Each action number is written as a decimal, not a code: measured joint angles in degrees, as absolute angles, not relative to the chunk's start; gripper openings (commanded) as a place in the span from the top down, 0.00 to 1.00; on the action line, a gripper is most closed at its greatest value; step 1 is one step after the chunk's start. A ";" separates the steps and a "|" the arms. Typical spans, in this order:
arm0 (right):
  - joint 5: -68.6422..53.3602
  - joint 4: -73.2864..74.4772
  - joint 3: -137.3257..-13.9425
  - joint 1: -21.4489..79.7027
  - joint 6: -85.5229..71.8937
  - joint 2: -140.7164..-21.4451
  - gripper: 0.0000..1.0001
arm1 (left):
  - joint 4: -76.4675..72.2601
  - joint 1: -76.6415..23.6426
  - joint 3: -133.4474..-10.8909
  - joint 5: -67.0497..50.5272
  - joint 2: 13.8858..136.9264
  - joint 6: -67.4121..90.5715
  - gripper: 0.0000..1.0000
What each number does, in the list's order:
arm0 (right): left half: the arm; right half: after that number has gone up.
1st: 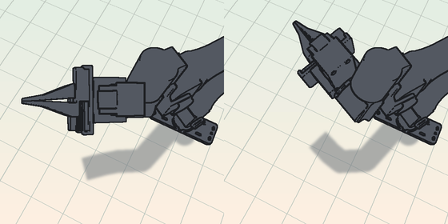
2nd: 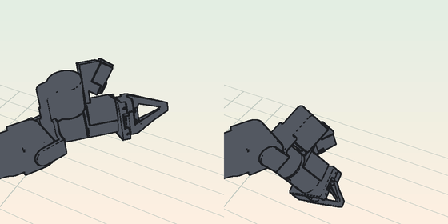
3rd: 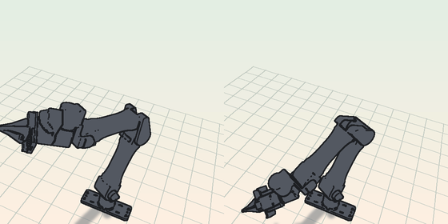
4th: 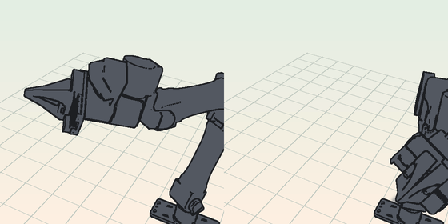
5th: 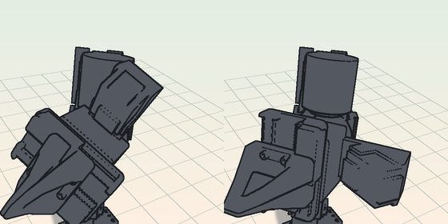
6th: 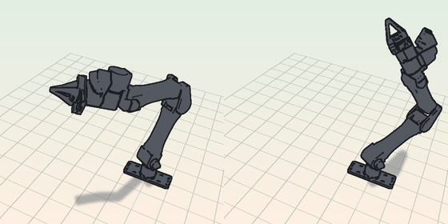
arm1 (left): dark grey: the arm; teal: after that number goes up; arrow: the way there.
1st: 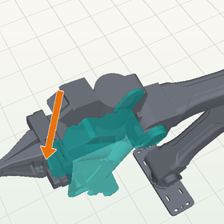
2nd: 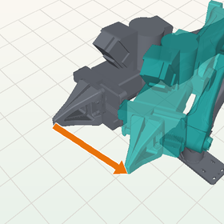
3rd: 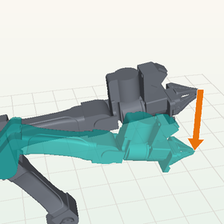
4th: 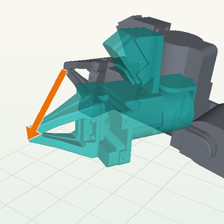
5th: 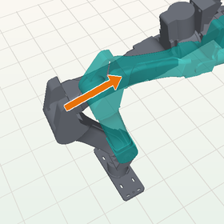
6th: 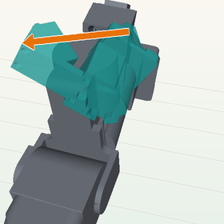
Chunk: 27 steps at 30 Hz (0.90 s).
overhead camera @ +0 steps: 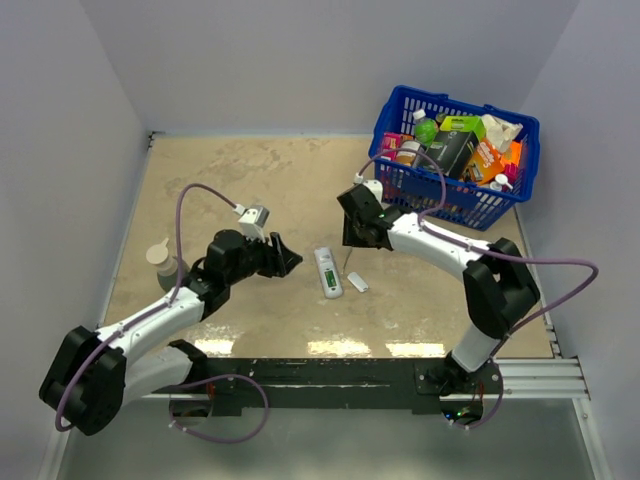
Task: Unload the batteries from the remote control
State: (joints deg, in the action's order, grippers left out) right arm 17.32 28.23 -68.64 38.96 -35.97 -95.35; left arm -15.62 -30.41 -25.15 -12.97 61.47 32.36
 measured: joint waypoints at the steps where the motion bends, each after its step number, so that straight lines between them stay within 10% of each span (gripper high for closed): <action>1: 18.26 27.83 -68.66 38.94 -36.29 -96.14 0.57 | -14.33 -30.41 -25.82 -12.73 61.56 32.36 0.40; 27: 28.03 23.94 -76.64 38.48 -43.13 -114.28 0.71 | 2.59 -30.41 -28.14 -13.13 51.94 32.40 0.40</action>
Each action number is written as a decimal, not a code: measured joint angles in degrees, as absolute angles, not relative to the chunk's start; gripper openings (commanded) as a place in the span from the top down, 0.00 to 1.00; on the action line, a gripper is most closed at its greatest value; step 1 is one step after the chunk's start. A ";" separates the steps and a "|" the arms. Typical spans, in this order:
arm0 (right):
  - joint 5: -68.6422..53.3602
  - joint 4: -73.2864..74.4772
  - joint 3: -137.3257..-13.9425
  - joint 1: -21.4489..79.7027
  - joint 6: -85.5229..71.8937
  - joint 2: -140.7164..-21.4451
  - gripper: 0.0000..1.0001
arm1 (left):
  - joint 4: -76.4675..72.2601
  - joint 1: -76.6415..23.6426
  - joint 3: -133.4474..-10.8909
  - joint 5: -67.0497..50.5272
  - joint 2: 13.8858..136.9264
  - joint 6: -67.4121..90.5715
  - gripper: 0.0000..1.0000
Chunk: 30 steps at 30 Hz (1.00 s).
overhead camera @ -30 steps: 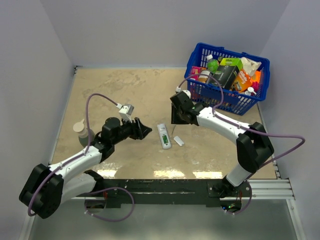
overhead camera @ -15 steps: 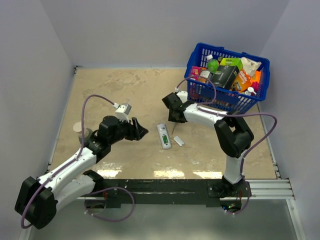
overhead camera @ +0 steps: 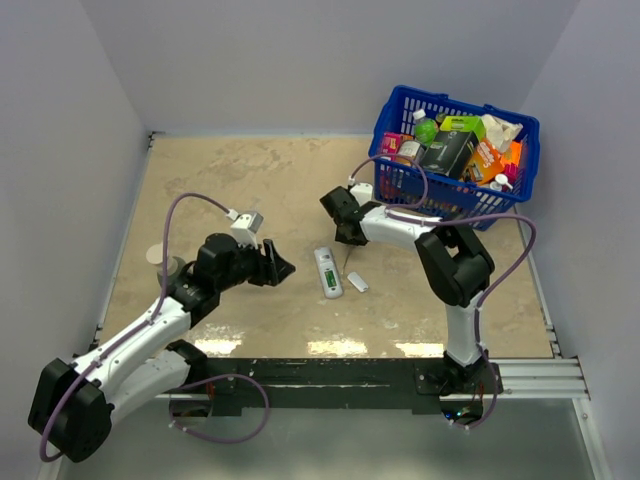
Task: Unload the batteries from the remote control
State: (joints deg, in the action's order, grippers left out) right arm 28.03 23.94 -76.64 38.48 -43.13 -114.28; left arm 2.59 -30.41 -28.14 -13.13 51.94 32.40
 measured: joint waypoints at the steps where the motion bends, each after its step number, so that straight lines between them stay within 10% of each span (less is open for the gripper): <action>1: 28.03 23.92 -76.66 38.46 -43.13 -114.39 0.75 | 2.68 -30.41 -28.14 -13.15 51.86 32.40 0.40; 9: 27.35 20.73 -76.25 38.13 -40.82 -114.15 1.00 | 4.25 -30.41 -28.73 -13.28 51.83 32.14 0.40; 30: -5.76 -13.63 -49.65 40.49 -31.90 -71.20 1.00 | -3.40 -30.41 -36.97 -25.65 55.42 33.41 0.43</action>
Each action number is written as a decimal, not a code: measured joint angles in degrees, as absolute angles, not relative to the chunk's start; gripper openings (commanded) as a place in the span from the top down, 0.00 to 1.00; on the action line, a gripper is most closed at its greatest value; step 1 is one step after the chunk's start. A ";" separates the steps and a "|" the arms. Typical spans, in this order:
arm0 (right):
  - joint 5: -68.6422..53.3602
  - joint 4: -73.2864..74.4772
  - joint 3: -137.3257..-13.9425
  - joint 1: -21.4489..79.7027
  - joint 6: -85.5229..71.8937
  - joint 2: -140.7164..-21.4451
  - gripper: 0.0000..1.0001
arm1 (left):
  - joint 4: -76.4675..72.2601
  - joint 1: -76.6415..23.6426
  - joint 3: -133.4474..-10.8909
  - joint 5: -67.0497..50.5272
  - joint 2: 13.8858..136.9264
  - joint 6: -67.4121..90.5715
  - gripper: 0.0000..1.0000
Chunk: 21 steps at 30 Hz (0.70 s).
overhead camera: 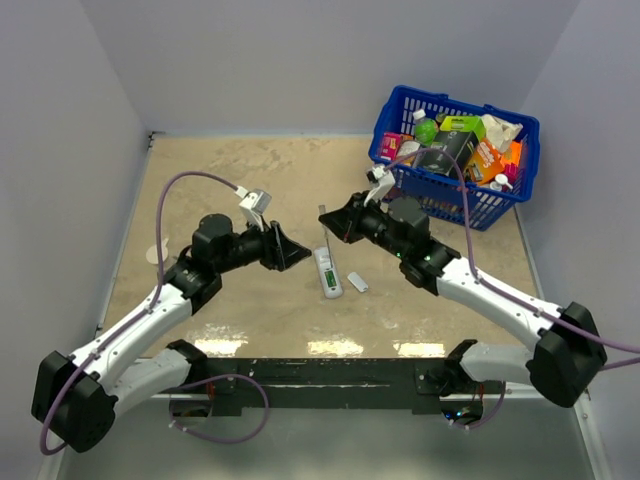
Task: Unload the batteries from the remote control
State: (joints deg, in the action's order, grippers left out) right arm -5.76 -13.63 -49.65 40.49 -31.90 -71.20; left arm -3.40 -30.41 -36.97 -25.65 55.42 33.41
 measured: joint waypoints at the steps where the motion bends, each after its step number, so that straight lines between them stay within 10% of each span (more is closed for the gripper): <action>1: -6.66 -15.53 -48.16 40.99 -31.86 -69.58 1.00 | -4.58 -30.41 -36.97 -26.96 55.59 33.82 0.44; 21: 1.30 -22.63 -44.56 48.42 -37.95 -65.25 1.00 | -20.62 -31.48 -36.07 -35.16 62.30 41.52 0.53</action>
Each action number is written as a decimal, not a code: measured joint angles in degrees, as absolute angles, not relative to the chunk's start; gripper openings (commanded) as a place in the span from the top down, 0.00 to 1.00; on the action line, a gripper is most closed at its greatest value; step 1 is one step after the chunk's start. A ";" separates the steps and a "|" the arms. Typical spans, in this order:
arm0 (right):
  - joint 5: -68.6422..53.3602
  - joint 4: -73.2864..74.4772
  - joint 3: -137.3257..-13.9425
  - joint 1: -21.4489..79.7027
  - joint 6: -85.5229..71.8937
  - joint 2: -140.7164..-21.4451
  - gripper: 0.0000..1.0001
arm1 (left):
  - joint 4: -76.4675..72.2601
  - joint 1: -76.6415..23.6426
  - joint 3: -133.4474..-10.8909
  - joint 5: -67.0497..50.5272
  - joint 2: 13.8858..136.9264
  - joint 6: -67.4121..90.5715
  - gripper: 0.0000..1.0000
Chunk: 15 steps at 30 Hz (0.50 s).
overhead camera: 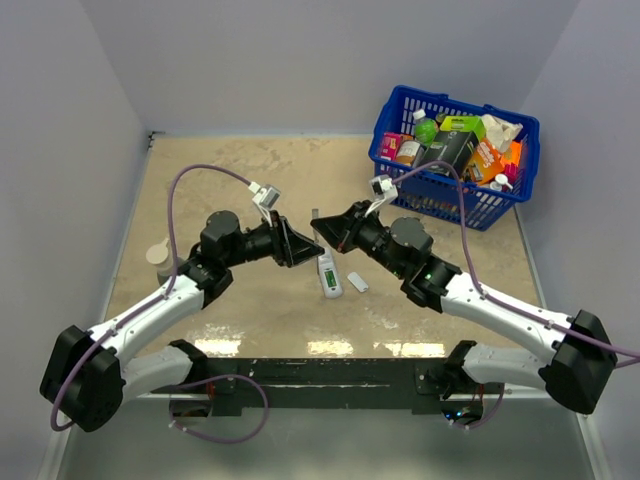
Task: Unload the batteries from the remote control
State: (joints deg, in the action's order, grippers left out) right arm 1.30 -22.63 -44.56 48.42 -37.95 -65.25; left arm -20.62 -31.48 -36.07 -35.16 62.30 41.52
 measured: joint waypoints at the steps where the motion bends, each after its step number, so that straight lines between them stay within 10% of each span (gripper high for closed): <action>1: 1.89 -22.65 -44.56 48.69 -38.28 -65.25 1.00 | -20.49 -31.55 -36.07 -35.09 62.52 41.45 0.56; 6: 4.58 -21.34 -44.53 49.71 -39.20 -65.30 0.98 | -20.51 -31.88 -36.12 -35.38 62.59 41.47 0.98; 15: 2.17 -10.90 -49.36 49.56 -37.12 -65.49 0.46 | -19.22 -32.01 -35.35 -36.53 61.63 40.88 1.00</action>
State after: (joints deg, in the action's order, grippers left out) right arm 2.17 -10.90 -49.36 49.56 -37.12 -65.49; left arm -19.22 -32.01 -35.35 -36.53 61.63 40.88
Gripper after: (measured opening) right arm 0.403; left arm 0.051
